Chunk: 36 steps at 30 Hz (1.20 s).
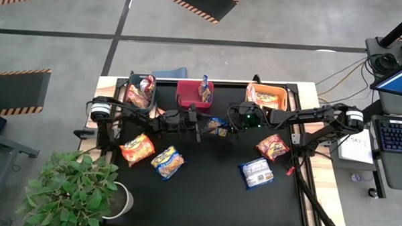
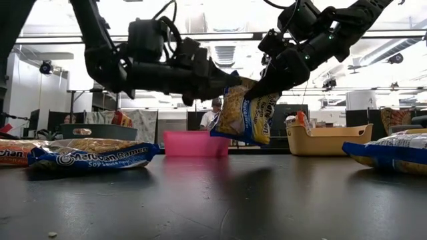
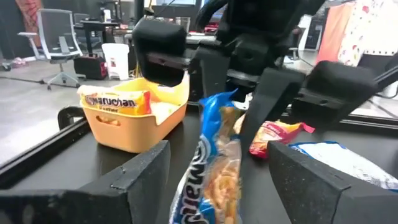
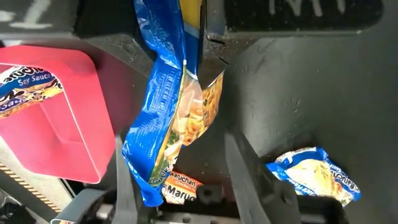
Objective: Sort Maruchan noodles
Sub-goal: Put the blue noodle pack into the pink bin
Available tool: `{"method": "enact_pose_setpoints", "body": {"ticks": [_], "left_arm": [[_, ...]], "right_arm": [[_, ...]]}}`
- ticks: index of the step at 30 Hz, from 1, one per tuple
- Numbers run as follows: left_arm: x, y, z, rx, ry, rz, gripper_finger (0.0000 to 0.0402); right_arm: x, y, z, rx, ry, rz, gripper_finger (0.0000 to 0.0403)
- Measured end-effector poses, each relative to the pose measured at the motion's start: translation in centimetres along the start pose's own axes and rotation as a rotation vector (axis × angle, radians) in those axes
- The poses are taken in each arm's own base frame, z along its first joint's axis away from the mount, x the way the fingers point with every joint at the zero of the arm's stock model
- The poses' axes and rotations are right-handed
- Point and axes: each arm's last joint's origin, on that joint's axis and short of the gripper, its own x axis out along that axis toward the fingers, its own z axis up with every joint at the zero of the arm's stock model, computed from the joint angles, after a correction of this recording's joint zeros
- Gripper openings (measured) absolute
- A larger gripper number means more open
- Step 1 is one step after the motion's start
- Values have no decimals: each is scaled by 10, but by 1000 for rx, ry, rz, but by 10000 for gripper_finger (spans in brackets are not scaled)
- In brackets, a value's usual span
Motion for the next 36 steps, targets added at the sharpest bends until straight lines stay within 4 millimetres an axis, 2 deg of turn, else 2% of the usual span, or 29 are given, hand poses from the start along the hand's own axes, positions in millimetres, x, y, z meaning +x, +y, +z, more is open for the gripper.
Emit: {"method": "enact_pose_setpoints", "body": {"ticks": [7, 10, 14, 20, 23, 30, 36], "left_arm": [[13, 0, -8, -6, 11, 0, 231], [14, 0, -9, -5, 10, 0, 211], [14, 0, -8, -5, 10, 0, 155], [14, 0, -9, -5, 18, 1, 40], [13, 0, -9, -4, 19, 2, 7], [13, -1, -7, 43, 14, -1, 2], [7, -2, 13, 80, -45, -3, 0]], "right_arm": [[0, 1, -2, 0, 22, 6, 56], [0, 1, -3, -3, 29, 8, 56], [0, 1, -3, -4, 28, 7, 56], [0, 1, -3, 62, 27, 6, 63], [0, -2, -2, 118, 26, 0, 86], [-5, -5, 12, 150, 16, -6, 171], [-26, -9, 28, 132, -54, -43, 233]]}}
